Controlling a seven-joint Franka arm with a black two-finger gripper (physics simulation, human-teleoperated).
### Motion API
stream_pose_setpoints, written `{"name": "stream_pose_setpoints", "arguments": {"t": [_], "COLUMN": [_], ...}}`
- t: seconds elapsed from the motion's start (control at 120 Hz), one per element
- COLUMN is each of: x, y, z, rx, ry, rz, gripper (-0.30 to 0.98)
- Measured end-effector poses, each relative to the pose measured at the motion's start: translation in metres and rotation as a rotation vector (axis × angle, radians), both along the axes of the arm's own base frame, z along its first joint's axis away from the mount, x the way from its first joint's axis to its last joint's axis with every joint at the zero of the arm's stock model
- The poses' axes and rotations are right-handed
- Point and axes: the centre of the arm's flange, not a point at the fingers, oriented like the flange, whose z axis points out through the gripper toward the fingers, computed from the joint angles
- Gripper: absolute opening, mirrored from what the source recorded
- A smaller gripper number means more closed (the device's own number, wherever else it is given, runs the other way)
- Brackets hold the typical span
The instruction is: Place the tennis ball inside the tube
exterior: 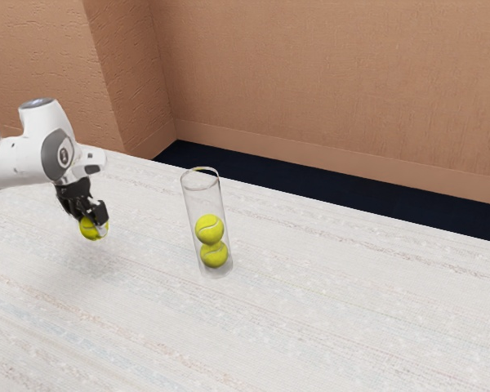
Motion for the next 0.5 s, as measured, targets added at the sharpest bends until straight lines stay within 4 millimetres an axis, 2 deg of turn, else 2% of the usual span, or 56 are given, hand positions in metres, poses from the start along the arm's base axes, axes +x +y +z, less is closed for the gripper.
{"name": "stream_pose_setpoints", "arguments": {"t": [0.1, 0.25, 0.325, 0.417, 0.5], "x": [0.011, 0.036, 0.045, 0.058, 0.065], "y": [-0.014, -0.049, -0.067, -0.101, -0.132], "z": [0.044, 0.112, 0.133, 0.155, 0.167], "rx": [0.036, 0.123, 0.159, 0.194, 0.218], "ry": [-0.067, -0.159, -0.181, -0.206, -0.215], "rz": [-0.044, -0.136, -0.17, -0.224, -0.265], "gripper": [0.16, 0.05, 0.03, 0.04, 0.05]}}
